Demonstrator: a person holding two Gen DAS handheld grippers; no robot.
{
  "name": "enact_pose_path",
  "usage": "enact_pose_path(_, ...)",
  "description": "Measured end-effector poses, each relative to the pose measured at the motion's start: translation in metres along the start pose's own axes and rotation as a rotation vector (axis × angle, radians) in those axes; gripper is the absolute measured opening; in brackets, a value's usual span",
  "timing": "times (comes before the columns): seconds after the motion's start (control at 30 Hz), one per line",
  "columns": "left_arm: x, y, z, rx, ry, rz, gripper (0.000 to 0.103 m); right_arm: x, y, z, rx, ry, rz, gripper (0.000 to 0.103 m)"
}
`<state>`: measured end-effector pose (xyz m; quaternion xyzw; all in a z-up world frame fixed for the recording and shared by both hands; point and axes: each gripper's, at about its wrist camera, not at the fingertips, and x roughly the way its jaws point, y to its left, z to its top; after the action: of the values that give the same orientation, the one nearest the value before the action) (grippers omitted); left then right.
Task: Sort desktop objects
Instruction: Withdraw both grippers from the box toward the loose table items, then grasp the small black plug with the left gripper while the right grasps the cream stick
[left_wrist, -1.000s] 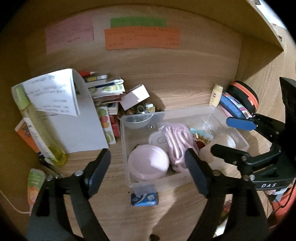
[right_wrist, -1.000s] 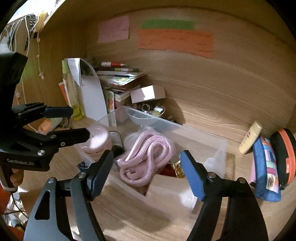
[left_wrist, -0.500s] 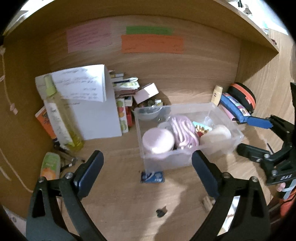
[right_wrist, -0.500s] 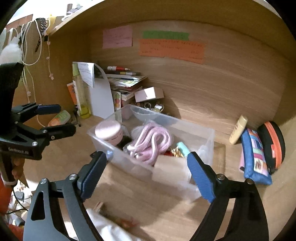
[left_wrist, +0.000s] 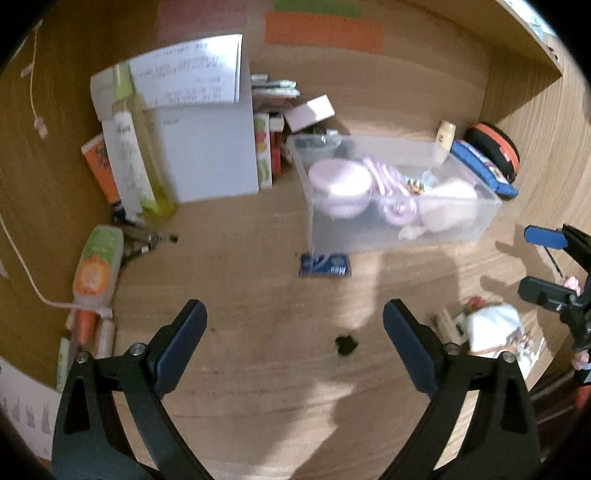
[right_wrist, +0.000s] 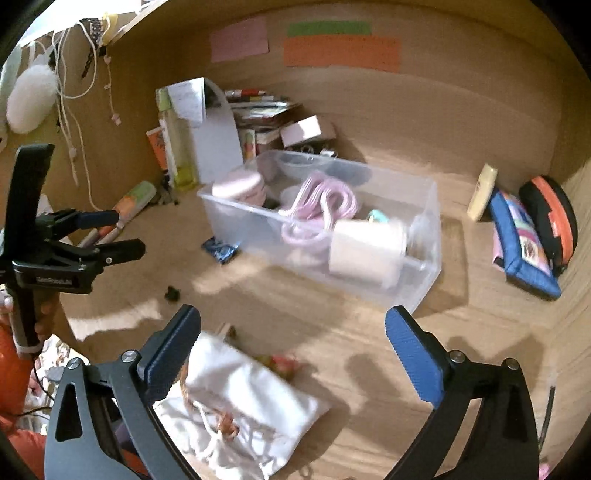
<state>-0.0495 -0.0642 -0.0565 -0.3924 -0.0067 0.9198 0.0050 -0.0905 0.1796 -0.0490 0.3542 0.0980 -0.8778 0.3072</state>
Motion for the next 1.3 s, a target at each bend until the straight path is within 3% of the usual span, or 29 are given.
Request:
enact_pose_path(0.13, 0.004, 0.0, -0.014, 0.003, 0.021, -0.006, 0.097, 0.006, 0.006, 0.0, -0.02, 0.015, 0.029, 0.097)
enact_pose_path(0.3, 0.008, -0.002, -0.03, 0.003, 0.04, -0.016, 0.097, 0.033, 0.02, 0.012, -0.055, 0.109, 0.119, 0.061)
enact_pose_path(0.47, 0.011, -0.002, -0.04, 0.006, 0.042, -0.03, 0.097, 0.067, 0.046, 0.019, -0.161, 0.243, 0.144, 0.041)
enact_pose_path(0.67, 0.021, -0.001, -0.042, 0.023, 0.056, -0.047, 0.097, 0.086, 0.06, 0.008, -0.213, 0.353, 0.098, 0.04)
enact_pose_path(0.83, 0.026, -0.004, -0.037, 0.053, 0.047, -0.074, 0.096, 0.09, 0.065, 0.003, -0.24, 0.389, 0.096, 0.027)
enact_pose_path(0.9, 0.027, -0.007, -0.033, 0.069, 0.045, -0.079, 0.093, 0.091, 0.068, 0.003, -0.264, 0.393, 0.094, 0.027)
enact_pose_path(0.97, 0.029, -0.01, -0.031, 0.081, 0.053, -0.086, 0.083, 0.093, 0.069, 0.005, -0.279, 0.404, 0.094, 0.025)
enact_pose_path(1.1, 0.036, -0.011, -0.029, 0.077, 0.067, -0.093, 0.079, 0.102, 0.066, 0.015, -0.262, 0.423, 0.107, 0.024)
enact_pose_path(1.23, 0.041, -0.011, -0.028, 0.065, 0.088, -0.106, 0.067, 0.108, 0.061, 0.025, -0.238, 0.391, 0.091, 0.022)
enact_pose_path(1.3, 0.045, -0.013, -0.028, 0.07, 0.101, -0.107, 0.064, 0.105, 0.056, 0.029, -0.21, 0.364, 0.103, 0.012)
